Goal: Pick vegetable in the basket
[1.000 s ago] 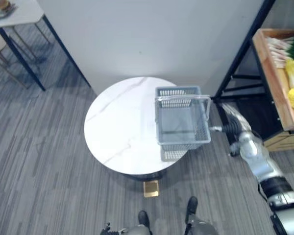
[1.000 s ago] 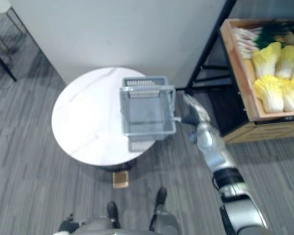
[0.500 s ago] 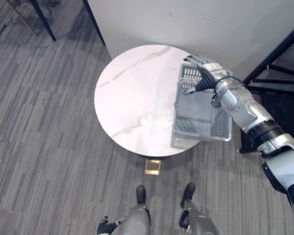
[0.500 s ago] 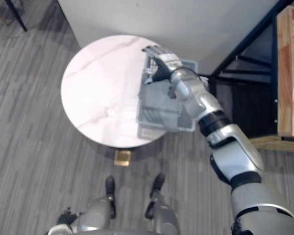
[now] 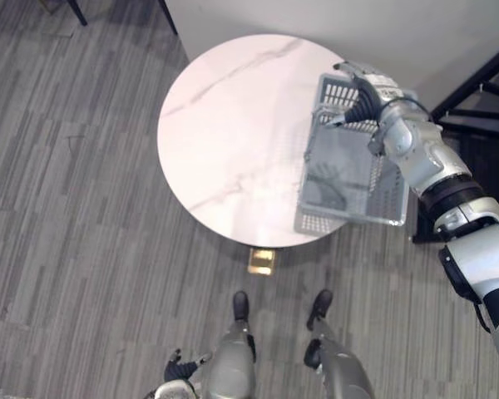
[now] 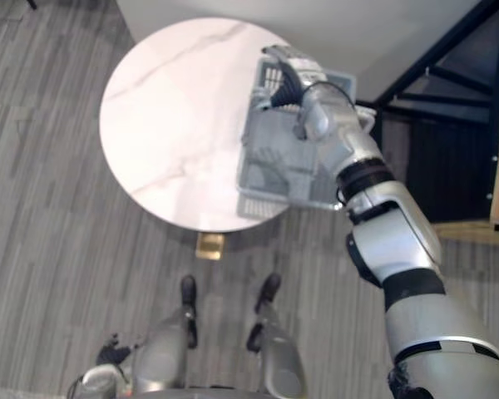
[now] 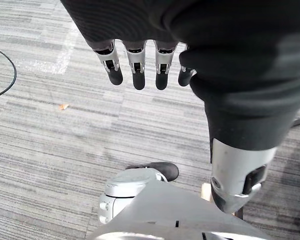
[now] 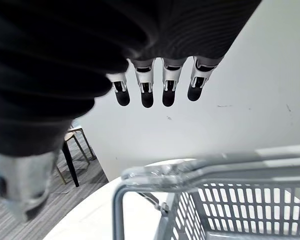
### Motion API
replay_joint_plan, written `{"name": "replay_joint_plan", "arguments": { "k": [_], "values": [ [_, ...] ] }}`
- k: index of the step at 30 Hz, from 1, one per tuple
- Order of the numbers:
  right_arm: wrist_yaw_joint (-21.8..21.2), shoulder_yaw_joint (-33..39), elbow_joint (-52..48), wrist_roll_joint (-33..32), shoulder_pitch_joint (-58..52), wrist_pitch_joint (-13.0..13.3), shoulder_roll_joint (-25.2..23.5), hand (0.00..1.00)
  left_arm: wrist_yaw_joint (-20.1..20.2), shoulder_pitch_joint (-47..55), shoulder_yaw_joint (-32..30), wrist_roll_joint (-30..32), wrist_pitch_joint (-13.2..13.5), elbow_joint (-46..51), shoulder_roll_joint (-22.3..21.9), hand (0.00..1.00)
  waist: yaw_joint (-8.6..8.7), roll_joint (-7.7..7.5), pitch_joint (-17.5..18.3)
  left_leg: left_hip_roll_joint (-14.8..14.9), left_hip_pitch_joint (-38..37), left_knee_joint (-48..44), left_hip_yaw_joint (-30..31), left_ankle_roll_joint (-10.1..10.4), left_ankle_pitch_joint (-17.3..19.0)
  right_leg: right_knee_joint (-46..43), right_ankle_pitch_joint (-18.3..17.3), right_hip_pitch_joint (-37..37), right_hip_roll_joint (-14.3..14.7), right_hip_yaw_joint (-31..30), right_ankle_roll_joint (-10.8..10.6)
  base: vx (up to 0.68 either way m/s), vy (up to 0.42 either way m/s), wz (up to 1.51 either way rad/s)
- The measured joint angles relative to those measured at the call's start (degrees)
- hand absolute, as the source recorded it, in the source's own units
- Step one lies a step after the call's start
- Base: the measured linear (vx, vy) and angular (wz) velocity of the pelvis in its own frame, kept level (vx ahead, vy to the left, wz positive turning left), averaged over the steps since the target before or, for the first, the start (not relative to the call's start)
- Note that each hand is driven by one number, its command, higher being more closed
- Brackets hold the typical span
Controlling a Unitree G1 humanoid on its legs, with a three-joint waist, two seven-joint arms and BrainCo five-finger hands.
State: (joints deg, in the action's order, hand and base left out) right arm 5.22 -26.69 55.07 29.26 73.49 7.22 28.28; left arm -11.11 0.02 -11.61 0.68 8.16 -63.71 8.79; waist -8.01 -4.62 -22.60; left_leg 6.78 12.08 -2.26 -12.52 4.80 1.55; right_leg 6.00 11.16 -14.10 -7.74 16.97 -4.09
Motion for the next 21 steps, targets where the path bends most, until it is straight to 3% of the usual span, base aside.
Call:
{"name": "replay_joint_plan", "arguments": {
  "k": [8, 21],
  "values": [
    [1.81, 3.88, 2.20, 0.00, 0.74, -1.01, 0.04, 0.00, -0.09, -1.03, 2.16, -0.01, 0.04, 0.04, 0.13, 0.00, 0.06, 0.84, -0.65, -0.45, 0.99, 0.01, 0.48, -0.06, 0.00, 0.00, 0.17, -0.79, -0.44, -0.01, -0.22, 0.02, 0.011, 0.02],
    [1.81, 3.93, 4.38, 0.08, 0.86, -0.99, 0.09, 0.00, -1.28, -2.59, 4.02, 0.02, 0.07, 0.11, 0.21, 0.00, 0.19, 1.88, -1.53, -0.68, 1.87, 0.01, 0.28, -0.33, -0.18, 0.02, 1.26, -2.00, -0.61, -0.74, -0.04, 0.00, 0.002, -0.01]
  ]
}}
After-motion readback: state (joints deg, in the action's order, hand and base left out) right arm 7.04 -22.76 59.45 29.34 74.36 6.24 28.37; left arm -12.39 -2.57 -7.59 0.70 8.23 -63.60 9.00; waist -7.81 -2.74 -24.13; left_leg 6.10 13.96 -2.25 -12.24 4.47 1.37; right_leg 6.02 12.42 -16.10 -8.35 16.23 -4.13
